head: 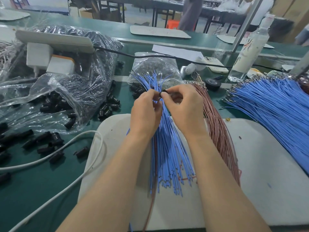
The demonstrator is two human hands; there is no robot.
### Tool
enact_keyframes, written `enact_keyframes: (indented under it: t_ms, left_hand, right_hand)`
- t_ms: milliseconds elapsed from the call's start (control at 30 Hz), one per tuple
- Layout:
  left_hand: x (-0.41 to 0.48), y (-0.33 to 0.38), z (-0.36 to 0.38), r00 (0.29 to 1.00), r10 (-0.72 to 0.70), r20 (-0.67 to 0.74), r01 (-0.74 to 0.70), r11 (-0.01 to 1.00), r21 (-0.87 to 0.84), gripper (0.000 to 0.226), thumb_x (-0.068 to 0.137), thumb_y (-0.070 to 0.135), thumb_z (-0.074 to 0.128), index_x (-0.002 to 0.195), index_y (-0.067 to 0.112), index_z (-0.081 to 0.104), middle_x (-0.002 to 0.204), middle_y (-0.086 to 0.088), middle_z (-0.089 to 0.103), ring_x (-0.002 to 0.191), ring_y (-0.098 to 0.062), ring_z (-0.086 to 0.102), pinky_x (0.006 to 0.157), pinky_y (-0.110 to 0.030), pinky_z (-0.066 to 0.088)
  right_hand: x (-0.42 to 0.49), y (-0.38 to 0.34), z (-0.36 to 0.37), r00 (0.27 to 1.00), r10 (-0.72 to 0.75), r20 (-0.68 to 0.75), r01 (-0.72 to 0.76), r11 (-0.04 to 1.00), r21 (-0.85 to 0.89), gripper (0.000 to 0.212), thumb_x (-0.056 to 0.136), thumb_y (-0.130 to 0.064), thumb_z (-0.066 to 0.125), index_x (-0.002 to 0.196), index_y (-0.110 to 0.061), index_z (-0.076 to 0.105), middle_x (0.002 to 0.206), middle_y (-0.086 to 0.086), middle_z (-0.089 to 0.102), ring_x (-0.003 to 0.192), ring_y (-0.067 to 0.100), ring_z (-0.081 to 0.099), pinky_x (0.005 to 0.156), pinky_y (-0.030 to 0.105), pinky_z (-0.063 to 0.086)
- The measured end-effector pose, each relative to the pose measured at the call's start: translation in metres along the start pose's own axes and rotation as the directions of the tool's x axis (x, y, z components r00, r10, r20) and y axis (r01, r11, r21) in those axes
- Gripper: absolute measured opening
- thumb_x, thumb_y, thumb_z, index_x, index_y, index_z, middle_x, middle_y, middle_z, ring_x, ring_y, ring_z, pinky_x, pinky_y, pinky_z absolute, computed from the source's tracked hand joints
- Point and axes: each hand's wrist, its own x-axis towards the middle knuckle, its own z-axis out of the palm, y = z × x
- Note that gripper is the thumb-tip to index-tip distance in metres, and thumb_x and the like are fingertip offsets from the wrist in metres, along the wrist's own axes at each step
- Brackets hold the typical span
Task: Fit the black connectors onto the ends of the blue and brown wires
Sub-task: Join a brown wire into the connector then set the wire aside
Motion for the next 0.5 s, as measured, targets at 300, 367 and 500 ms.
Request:
enact_keyframes:
  t_ms: [300, 367, 500]
  left_hand:
    - [-0.003, 0.003, -0.005, 1.0, 0.019, -0.021, -0.018, 0.998, 0.054, 0.018, 0.089, 0.011, 0.052, 0.074, 0.003, 0.057, 0.057, 0.002, 0.047, 0.059, -0.027, 0.036, 0.056, -0.036, 0.035]
    - [-0.002, 0.004, -0.005, 1.0, 0.013, -0.022, -0.012, 0.999, 0.043, 0.016, 0.09, 0.011, 0.052, 0.079, 0.004, 0.062, 0.061, 0.0, 0.052, 0.059, -0.025, 0.04, 0.056, -0.033, 0.035]
    - [-0.001, 0.005, -0.006, 1.0, -0.019, -0.017, 0.019, 1.0, -0.019, 0.015, 0.092, 0.012, 0.054, 0.085, 0.008, 0.067, 0.064, 0.003, 0.059, 0.059, -0.012, 0.054, 0.06, -0.024, 0.041]
  right_hand:
    - [-0.001, -0.004, -0.003, 0.996, -0.004, 0.086, 0.001, 1.0, 0.029, 0.008, 0.081, -0.014, 0.073, 0.086, -0.01, 0.068, 0.089, 0.006, 0.065, 0.076, 0.016, 0.064, 0.076, 0.026, 0.052]
    - [0.0, -0.005, -0.005, 0.993, 0.004, 0.116, -0.009, 0.999, 0.045, 0.006, 0.082, -0.013, 0.071, 0.088, -0.009, 0.069, 0.09, 0.006, 0.066, 0.076, 0.014, 0.065, 0.076, 0.02, 0.052]
    - [0.003, -0.006, -0.013, 0.989, 0.057, 0.134, -0.071, 0.992, 0.102, 0.011, 0.087, -0.006, 0.062, 0.093, -0.007, 0.071, 0.09, 0.004, 0.069, 0.075, 0.003, 0.064, 0.075, 0.012, 0.05]
